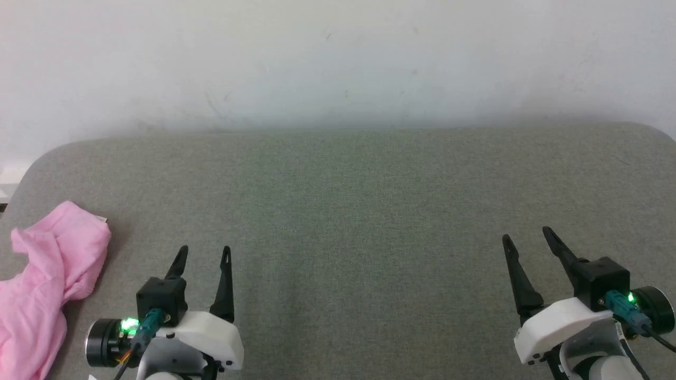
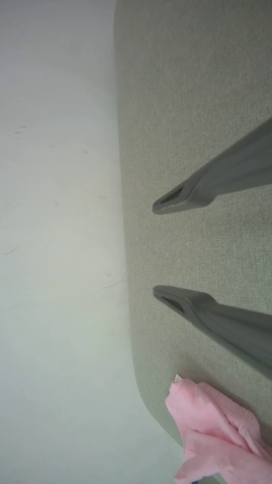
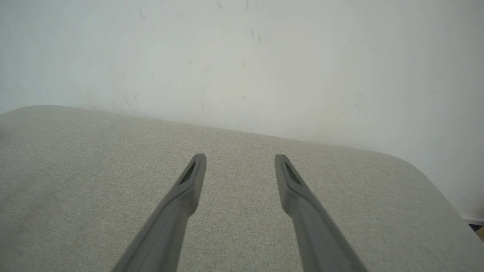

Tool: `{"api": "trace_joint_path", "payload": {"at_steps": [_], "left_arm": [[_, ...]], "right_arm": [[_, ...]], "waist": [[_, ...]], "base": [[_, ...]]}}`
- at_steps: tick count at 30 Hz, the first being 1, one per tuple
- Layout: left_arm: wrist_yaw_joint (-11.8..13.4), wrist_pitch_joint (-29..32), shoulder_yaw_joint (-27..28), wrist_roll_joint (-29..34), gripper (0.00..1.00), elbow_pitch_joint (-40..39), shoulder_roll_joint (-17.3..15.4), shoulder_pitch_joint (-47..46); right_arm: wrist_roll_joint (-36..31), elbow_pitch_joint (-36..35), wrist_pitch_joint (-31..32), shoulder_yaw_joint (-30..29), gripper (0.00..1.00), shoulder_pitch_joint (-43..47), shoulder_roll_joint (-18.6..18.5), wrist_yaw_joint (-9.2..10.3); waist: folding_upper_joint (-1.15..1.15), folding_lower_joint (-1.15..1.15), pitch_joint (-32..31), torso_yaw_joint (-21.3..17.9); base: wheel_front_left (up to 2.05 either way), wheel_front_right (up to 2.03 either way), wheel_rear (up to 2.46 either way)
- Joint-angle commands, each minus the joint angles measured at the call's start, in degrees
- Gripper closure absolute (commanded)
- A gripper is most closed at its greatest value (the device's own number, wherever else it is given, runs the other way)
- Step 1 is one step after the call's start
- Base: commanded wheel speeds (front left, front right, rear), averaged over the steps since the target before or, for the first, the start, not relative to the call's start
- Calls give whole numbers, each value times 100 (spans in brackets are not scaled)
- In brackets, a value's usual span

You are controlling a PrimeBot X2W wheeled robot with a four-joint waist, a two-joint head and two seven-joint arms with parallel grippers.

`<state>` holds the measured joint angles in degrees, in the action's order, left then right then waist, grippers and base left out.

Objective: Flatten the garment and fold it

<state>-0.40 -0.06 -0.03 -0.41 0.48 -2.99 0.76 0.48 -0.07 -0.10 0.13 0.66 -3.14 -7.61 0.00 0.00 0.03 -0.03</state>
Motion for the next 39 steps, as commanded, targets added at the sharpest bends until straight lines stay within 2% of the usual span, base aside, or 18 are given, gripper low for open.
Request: {"api": "trace_joint_path", "payload": {"at_steps": [1,22,39], "left_arm": [[-9,-53,-18,-48,0,18,-1,0],[-39,-273,-116,-283,0,106,-13,-19],[-12,-494,-79,-495,0,189,-94,-93]], "right_arm": [[32,19,-48,-18,0,10,-2,1],[144,-35,-215,-40,0,86,-29,2],[190,-373,-216,14,0,168,-34,4]], "waist": [[0,0,1,-1],[0,0,2,122],[0,0,31,685]], "base": [[0,0,0],[0,0,0],[0,0,0]]}}
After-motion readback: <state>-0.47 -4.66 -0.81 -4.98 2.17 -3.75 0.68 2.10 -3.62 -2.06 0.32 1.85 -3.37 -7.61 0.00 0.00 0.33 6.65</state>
